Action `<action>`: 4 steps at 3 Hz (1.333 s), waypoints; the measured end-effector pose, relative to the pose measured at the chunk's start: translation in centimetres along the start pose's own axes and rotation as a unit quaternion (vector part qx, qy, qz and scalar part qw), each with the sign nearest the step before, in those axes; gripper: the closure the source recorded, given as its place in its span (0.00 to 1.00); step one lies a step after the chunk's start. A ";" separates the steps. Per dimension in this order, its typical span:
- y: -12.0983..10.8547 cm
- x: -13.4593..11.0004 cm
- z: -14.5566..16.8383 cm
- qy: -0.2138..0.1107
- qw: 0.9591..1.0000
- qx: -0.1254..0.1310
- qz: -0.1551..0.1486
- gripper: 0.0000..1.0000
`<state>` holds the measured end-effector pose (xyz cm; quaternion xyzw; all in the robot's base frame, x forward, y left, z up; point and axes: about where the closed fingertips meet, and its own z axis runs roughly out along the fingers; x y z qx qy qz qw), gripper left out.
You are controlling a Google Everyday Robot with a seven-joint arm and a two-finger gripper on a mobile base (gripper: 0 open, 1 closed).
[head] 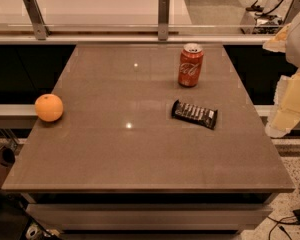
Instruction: Move coke can near orange
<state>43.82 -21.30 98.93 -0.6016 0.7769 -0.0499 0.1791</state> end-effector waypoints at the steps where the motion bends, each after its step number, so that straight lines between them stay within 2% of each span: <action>1: 0.0 0.0 -0.1 -0.002 1.000 0.002 0.000 0.00; 2: -0.9 -0.1 0.3 -0.033 0.999 0.016 0.014 0.00; 3: -3.4 -0.2 1.7 -0.112 0.992 0.042 0.040 0.00; 4: -5.8 -0.8 3.4 -0.180 0.980 0.055 0.059 0.00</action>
Offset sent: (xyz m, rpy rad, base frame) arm 0.0383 -0.0089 -0.0043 0.2532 -0.1555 -0.0492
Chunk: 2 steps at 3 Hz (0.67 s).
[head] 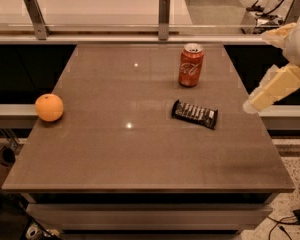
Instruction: Move coke can near orange
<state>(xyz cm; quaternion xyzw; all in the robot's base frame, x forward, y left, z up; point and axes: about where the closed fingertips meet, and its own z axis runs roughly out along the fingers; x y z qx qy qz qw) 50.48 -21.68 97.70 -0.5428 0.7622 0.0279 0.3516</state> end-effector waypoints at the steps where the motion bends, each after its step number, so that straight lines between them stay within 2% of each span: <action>1: -1.5 0.0 2.6 -0.058 0.998 -0.003 0.028 0.00; 2: -2.3 0.0 5.1 -0.114 0.991 -0.007 0.068 0.00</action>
Offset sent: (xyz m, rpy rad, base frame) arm 0.0714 0.0161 -0.0514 0.4639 -0.0382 -0.0542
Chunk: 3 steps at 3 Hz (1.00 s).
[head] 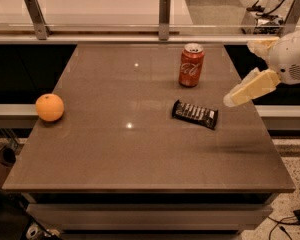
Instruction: Move coke can near orange
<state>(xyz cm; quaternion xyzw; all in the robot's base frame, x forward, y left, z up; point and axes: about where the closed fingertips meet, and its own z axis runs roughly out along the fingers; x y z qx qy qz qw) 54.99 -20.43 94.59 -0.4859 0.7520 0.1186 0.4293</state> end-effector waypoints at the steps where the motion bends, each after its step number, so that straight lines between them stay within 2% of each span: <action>1: -1.2 0.4 1.8 -0.052 0.998 0.006 0.033 0.00; 3: -4.6 -0.7 4.6 -0.118 0.992 0.008 0.051 0.00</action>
Offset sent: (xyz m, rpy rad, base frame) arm 0.0677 -0.0004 -0.0145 0.2984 -0.0864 -0.0360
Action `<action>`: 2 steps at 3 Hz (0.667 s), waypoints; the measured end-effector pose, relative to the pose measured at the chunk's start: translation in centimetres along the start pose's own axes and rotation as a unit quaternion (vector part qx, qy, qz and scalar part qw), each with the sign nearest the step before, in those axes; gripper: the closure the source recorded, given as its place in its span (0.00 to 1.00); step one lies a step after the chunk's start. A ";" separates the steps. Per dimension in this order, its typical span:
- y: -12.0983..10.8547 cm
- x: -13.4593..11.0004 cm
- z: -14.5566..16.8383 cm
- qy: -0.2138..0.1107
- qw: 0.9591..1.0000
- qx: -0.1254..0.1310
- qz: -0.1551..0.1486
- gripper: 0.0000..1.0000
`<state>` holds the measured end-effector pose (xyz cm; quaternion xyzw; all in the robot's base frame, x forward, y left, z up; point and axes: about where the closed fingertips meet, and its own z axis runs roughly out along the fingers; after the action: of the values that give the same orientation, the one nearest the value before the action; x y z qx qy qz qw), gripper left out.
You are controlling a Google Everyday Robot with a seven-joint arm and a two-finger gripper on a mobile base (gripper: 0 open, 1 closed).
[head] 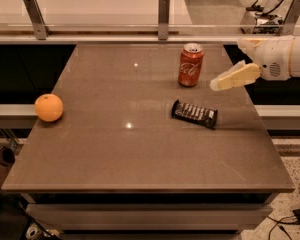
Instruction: Move coke can near orange
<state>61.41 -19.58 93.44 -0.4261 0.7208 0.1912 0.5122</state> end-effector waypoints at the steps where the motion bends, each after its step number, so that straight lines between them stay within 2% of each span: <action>1: 0.0 0.0 0.0 0.000 1.000 0.000 0.000 0.00; 2: 0.0 0.0 1.8 -0.012 1.000 -0.002 0.003 0.00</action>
Offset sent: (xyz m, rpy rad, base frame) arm 0.0260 0.0254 -0.0179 0.0553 -0.0196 0.0046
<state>62.49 -18.28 92.69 -0.4232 0.7153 0.1994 0.5191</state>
